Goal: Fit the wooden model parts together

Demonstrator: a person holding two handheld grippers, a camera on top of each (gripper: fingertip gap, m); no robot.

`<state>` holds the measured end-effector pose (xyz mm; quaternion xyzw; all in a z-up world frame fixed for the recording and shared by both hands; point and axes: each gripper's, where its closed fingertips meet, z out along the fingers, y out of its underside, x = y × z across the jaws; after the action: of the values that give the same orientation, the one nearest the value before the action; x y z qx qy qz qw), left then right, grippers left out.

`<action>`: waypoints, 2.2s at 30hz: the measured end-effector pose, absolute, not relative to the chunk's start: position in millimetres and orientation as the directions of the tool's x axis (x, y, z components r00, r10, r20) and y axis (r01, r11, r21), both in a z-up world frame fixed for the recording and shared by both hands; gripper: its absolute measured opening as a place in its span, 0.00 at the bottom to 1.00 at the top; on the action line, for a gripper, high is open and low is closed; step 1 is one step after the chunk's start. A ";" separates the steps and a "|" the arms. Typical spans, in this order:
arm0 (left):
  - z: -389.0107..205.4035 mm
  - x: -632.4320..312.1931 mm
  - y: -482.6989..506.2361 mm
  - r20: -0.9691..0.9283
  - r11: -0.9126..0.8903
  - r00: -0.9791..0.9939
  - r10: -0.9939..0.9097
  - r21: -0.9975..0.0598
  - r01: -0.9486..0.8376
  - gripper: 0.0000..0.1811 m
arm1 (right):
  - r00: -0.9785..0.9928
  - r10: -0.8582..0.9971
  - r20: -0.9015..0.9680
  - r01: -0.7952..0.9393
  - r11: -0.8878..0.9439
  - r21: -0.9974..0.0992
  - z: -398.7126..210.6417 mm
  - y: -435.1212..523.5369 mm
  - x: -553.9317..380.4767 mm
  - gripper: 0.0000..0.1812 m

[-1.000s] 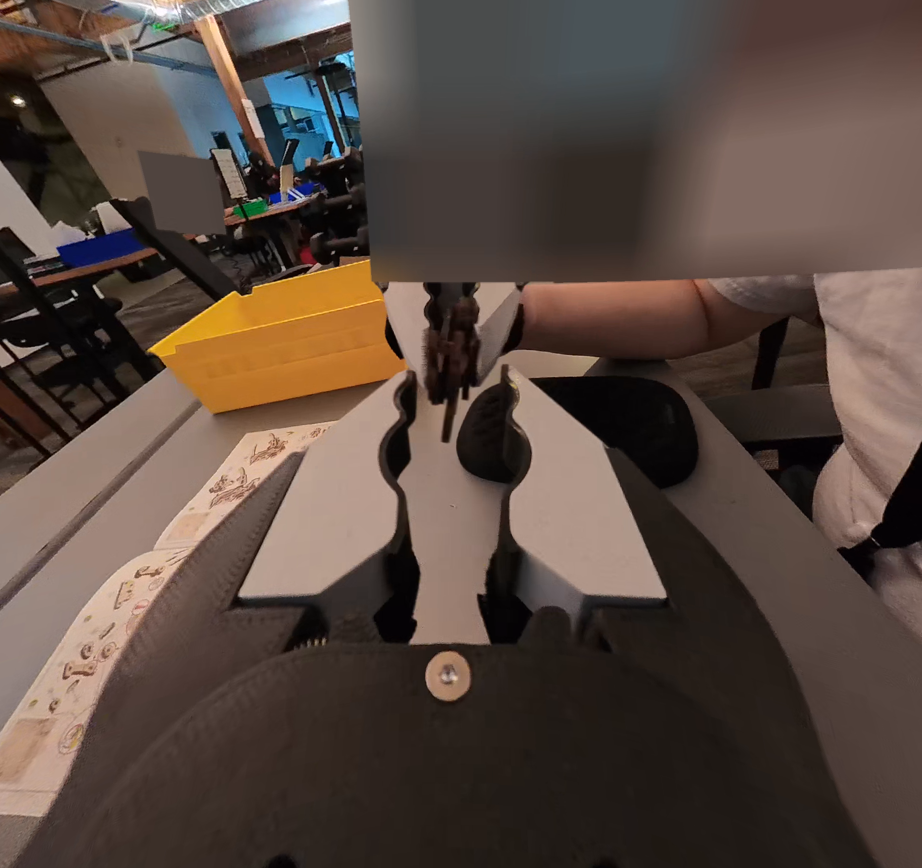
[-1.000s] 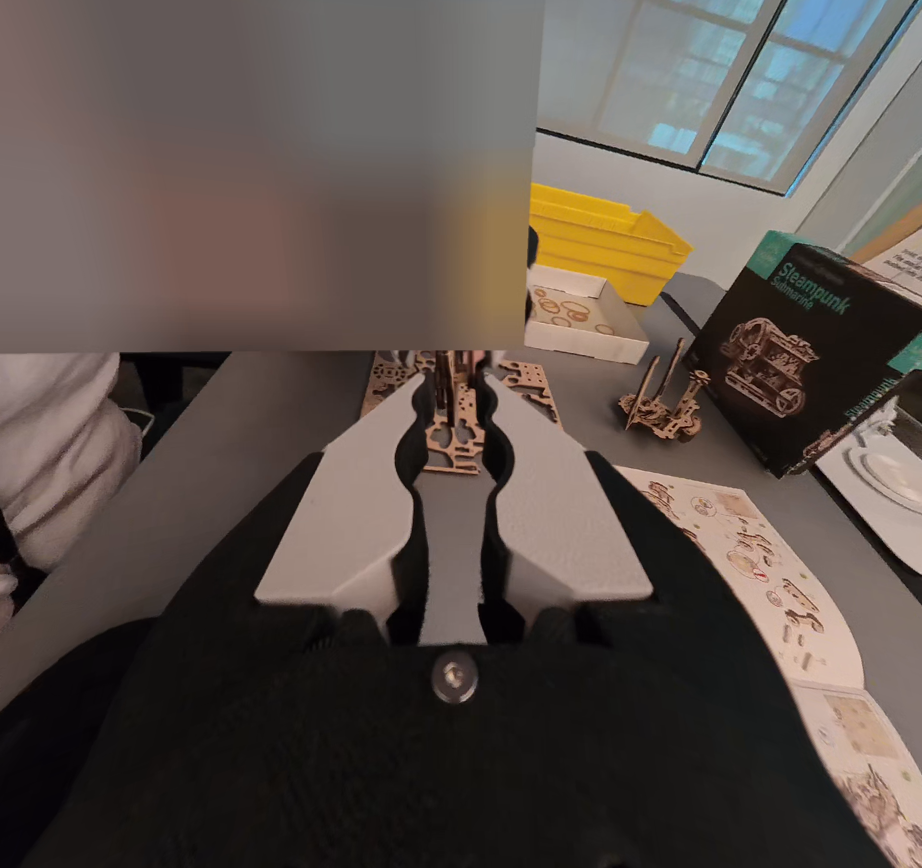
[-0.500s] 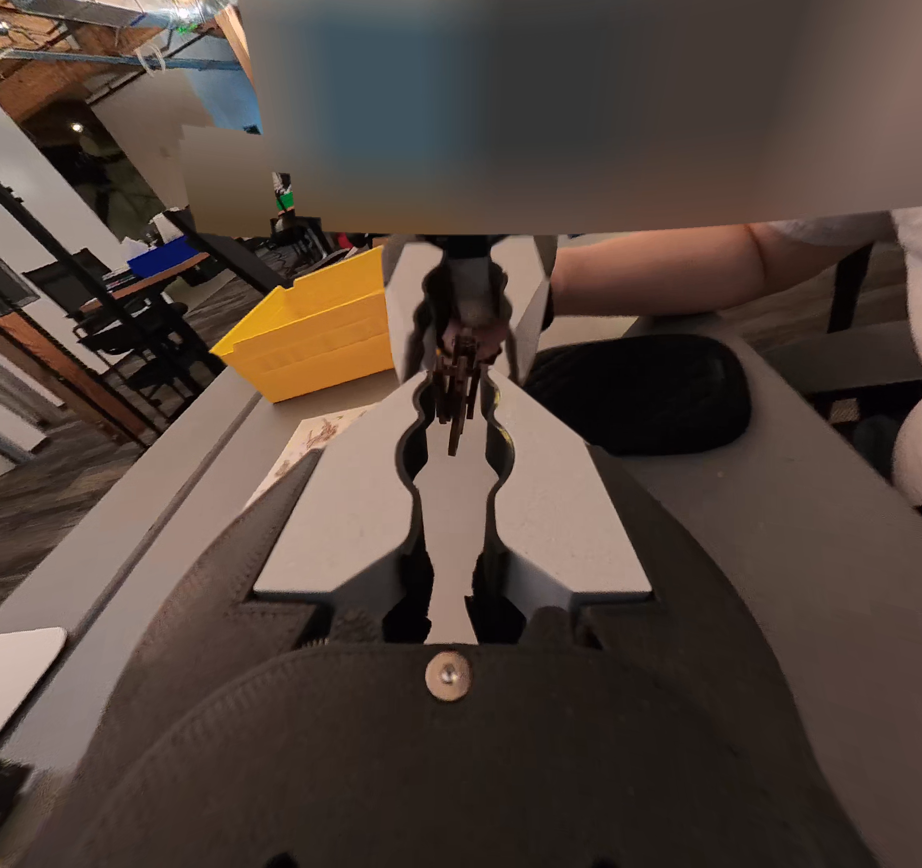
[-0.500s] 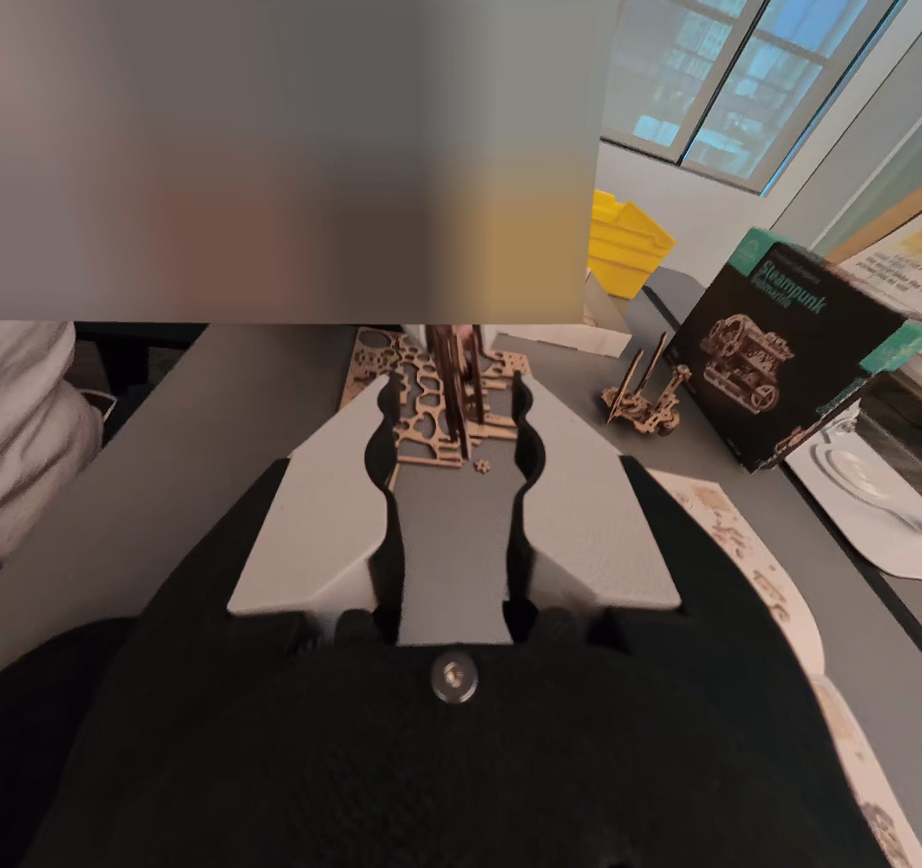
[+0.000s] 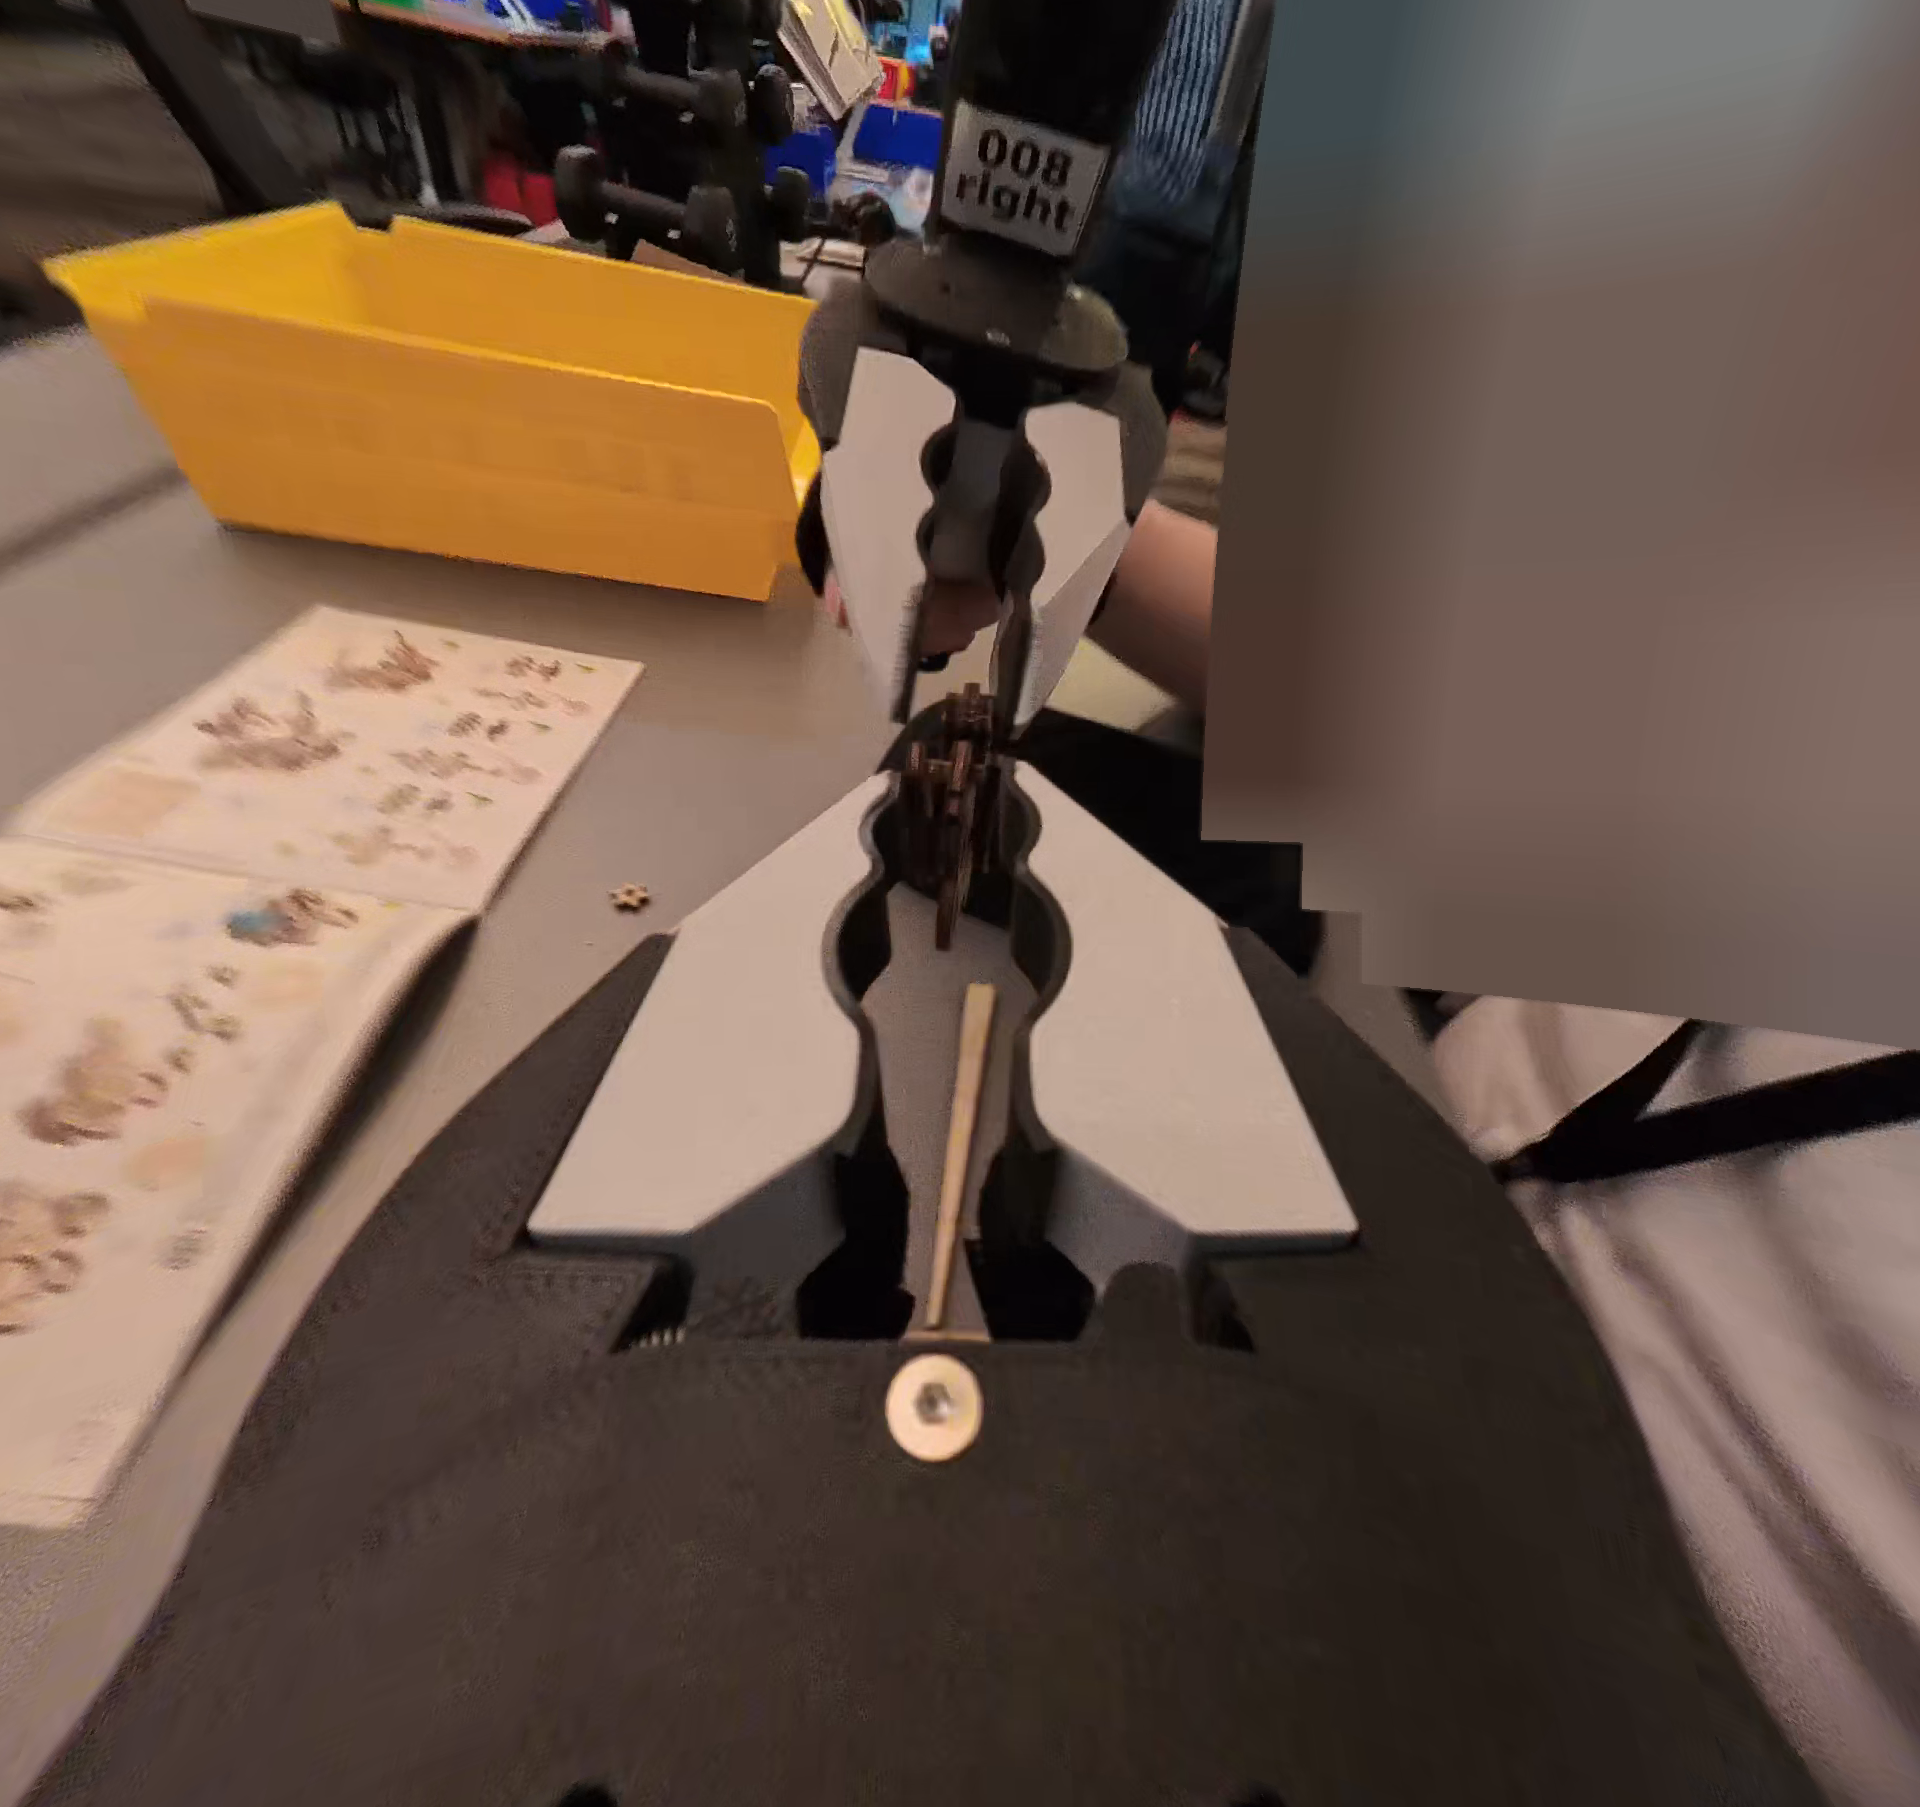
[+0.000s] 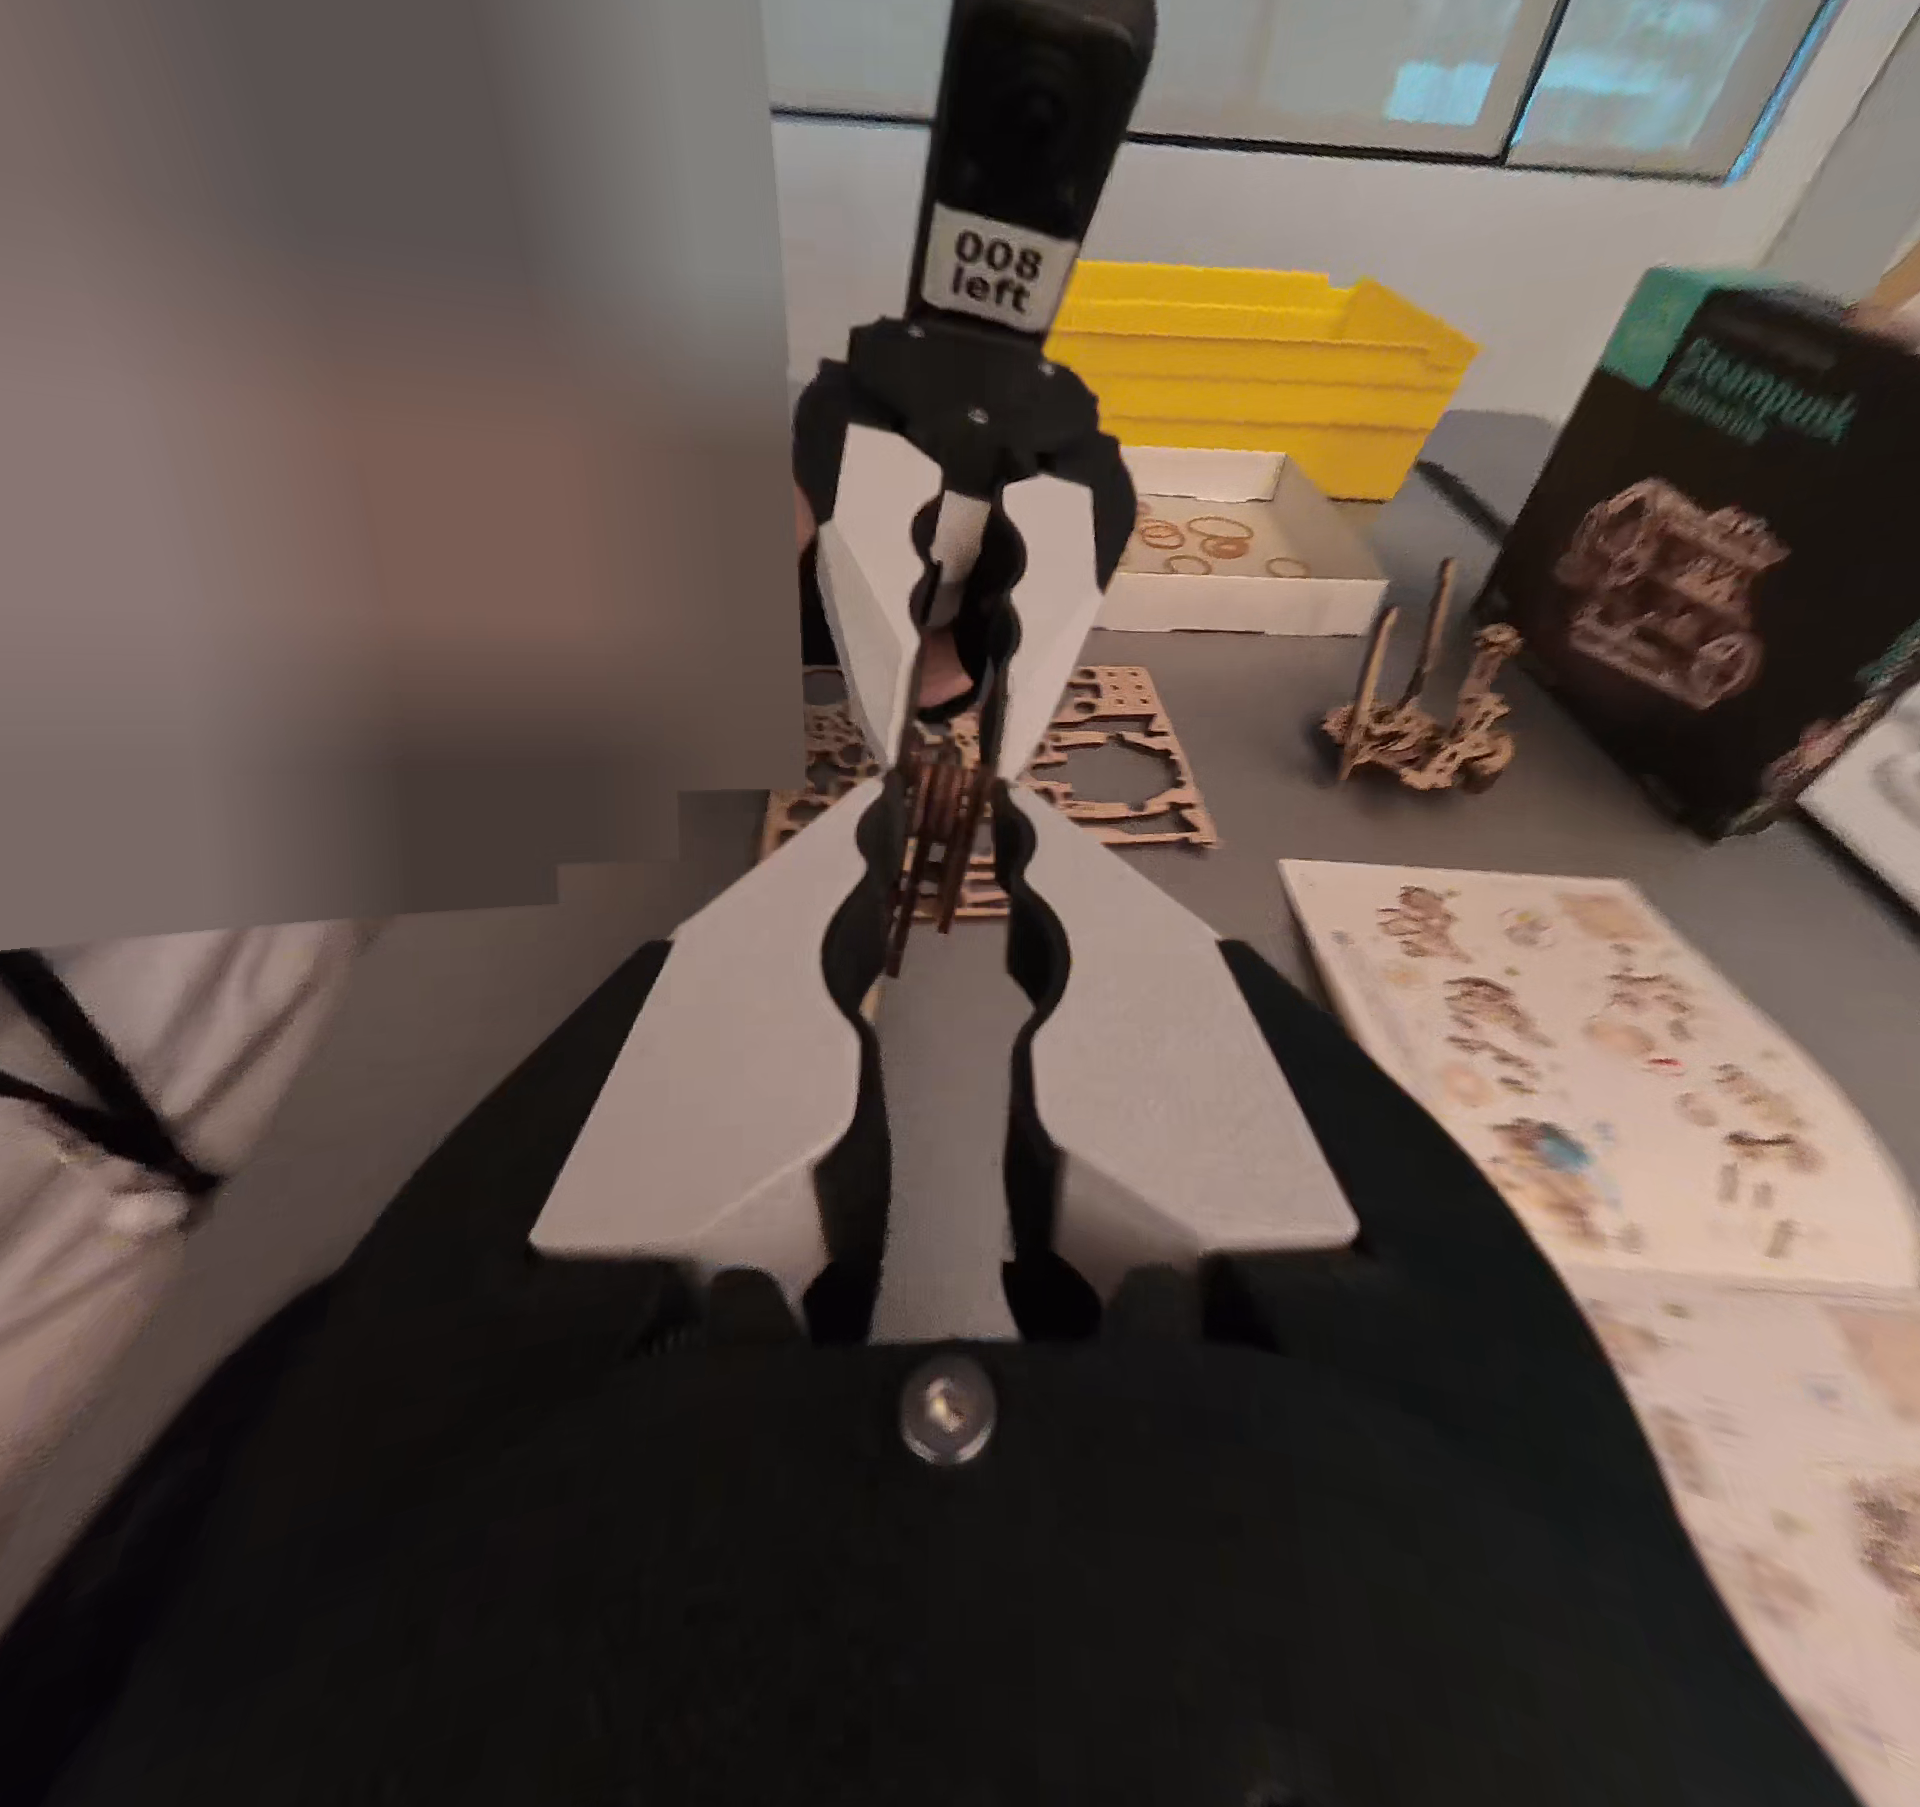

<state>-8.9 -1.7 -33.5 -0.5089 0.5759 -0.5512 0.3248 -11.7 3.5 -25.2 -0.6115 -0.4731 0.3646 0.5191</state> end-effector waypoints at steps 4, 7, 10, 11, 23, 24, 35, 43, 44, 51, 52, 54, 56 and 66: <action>-34.2 -6.1 0.5 0.391 -0.326 -0.282 -0.876 -0.912 -0.250 0.08 | 0.221 0.961 -0.167 0.091 -0.191 -0.977 -24.9 4.2 -9.3 0.04; -34.6 -4.8 2.1 0.501 -0.435 -0.289 -0.816 -0.861 -0.263 0.08 | 0.194 0.935 -0.296 0.034 -0.308 -0.951 -24.1 7.0 -7.4 0.04; -32.0 -4.5 6.6 0.587 -0.531 -0.298 -0.753 -0.809 -0.252 0.08 | 0.170 0.897 -0.409 -0.014 -0.413 -0.911 -24.5 10.7 -4.4 0.04; -33.0 -4.6 7.0 0.602 -0.544 -0.298 -0.741 -0.798 -0.258 0.08 | 0.160 0.884 -0.439 -0.018 -0.442 -0.897 -26.2 10.9 -4.4 0.04; -43.8 -5.1 17.5 0.814 -0.755 -0.255 -0.521 -0.579 -0.307 0.08 | 0.302 0.952 -0.042 0.078 -0.069 -0.995 -25.8 18.3 0.7 0.11; -45.6 -5.3 19.5 0.815 -0.756 -0.240 -0.527 -0.579 -0.306 0.08 | 0.324 0.942 0.090 0.144 0.045 -0.989 -25.5 15.6 1.3 0.11; -53.8 -5.7 7.5 0.840 -0.744 -0.239 -0.487 -0.543 -0.390 0.08 | 0.286 0.891 0.352 0.411 0.218 -0.885 -49.5 8.2 -8.9 0.13; -51.5 -5.0 9.3 0.840 -0.753 -0.253 -0.481 -0.543 -0.371 0.08 | 0.295 0.875 0.384 0.410 0.248 -0.878 -48.1 8.8 -9.6 0.07; -51.7 -4.4 10.9 0.831 -0.750 -0.246 -0.499 -0.556 -0.358 0.08 | 0.300 0.871 0.388 0.415 0.247 -0.876 -48.9 10.0 -8.9 0.07; -48.9 -4.3 14.8 0.814 -0.746 -0.239 -0.529 -0.581 -0.325 0.07 | 0.308 0.859 0.409 0.426 0.260 -0.867 -47.7 10.8 -7.2 0.07; -49.7 -4.6 14.5 0.813 -0.742 -0.237 -0.532 -0.582 -0.331 0.07 | 0.306 0.860 0.409 0.429 0.259 -0.865 -48.6 10.9 -7.6 0.07; -52.6 -6.1 14.4 0.819 -0.738 -0.231 -0.526 -0.574 -0.354 0.08 | 0.301 0.866 0.400 0.433 0.250 -0.866 -51.6 11.4 -9.1 0.07; -55.6 -5.9 15.4 0.823 -0.741 -0.219 -0.525 -0.568 -0.359 0.08 | 0.296 0.873 0.387 0.421 0.244 -0.873 -53.4 11.6 -10.0 0.07; -63.0 -2.5 9.1 0.774 -0.674 -0.202 -0.600 -0.625 -0.393 0.08 | 0.270 0.919 -0.288 0.124 -0.330 -0.936 -55.3 21.2 -7.6 0.15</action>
<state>-2.5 9.1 -63.0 -0.6269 0.3961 -0.6664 0.0777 -7.6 21.2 -55.3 -0.6713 -0.3885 0.4629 0.4291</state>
